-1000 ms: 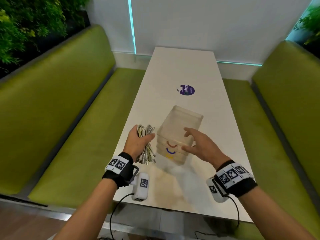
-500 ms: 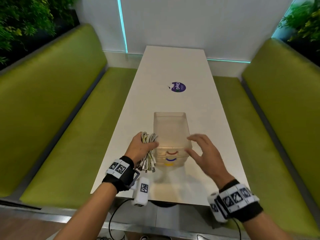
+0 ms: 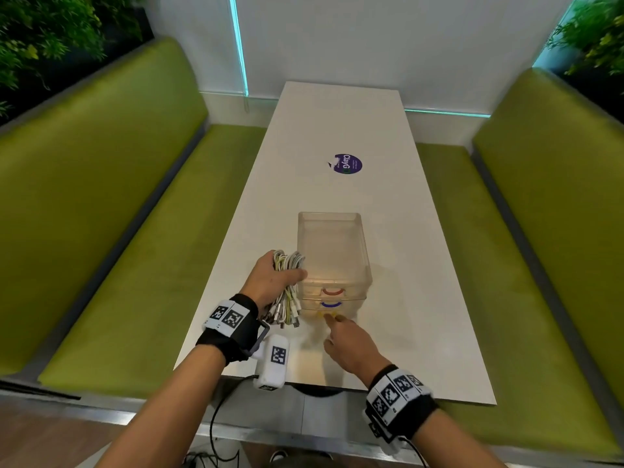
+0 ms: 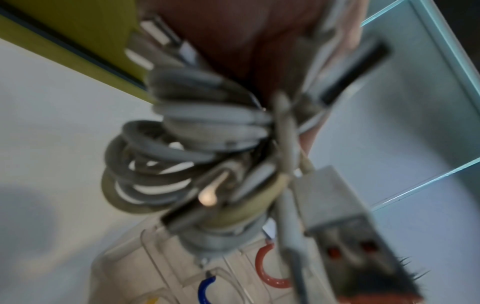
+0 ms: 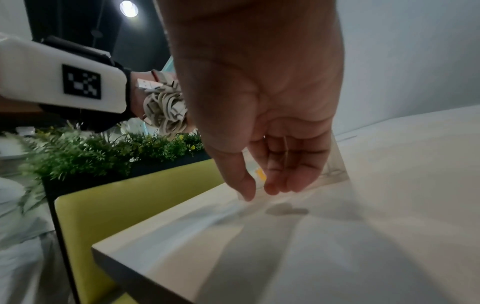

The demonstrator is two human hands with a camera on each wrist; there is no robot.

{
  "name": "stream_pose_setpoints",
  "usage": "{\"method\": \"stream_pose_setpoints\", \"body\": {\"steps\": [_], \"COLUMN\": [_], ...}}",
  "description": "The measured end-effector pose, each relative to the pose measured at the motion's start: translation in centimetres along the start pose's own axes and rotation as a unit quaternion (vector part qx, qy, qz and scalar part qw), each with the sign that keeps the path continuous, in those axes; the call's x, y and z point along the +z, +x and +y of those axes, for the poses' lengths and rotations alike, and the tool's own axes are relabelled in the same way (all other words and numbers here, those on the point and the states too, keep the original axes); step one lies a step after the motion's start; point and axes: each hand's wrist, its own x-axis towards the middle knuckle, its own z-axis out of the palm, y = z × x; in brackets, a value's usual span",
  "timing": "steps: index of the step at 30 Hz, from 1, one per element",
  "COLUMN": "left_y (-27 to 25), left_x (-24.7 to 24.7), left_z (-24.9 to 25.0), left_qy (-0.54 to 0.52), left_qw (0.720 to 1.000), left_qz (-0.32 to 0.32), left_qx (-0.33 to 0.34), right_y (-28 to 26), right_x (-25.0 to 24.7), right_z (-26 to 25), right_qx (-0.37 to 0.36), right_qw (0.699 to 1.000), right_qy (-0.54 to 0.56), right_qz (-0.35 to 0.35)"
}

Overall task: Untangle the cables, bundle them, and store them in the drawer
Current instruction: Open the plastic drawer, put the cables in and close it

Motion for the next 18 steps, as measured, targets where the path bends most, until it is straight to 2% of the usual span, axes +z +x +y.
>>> {"method": "stream_pose_setpoints", "body": {"steps": [2, 8, 11, 14, 18], "left_y": [-0.1, -0.1, -0.1, -0.1, -0.1], "left_x": [0.1, 0.1, 0.0, 0.0, 0.0], "left_z": [-0.1, 0.0, -0.1, -0.1, -0.2], "left_qy": [-0.002, -0.008, -0.008, -0.011, -0.014], "left_qw": [1.0, 1.0, 1.0, 1.0, 1.0], "left_qz": [0.004, -0.002, -0.001, -0.005, -0.001], "left_qx": [0.0, -0.001, -0.001, -0.006, -0.003], "right_y": [-0.8, -5.6, -6.3, -5.7, -5.4], "right_x": [-0.5, -1.1, -1.9, -2.0, -1.7], "right_z": [0.0, -0.5, -0.7, -0.7, -0.9], "right_qx": [-0.01, -0.065, -0.096, -0.071, -0.055], "right_qw": [1.0, 0.987, 0.99, 0.996, 0.992], "right_qy": [0.009, -0.036, 0.017, 0.002, -0.025], "right_qz": [-0.006, -0.14, -0.098, -0.054, -0.11]}}
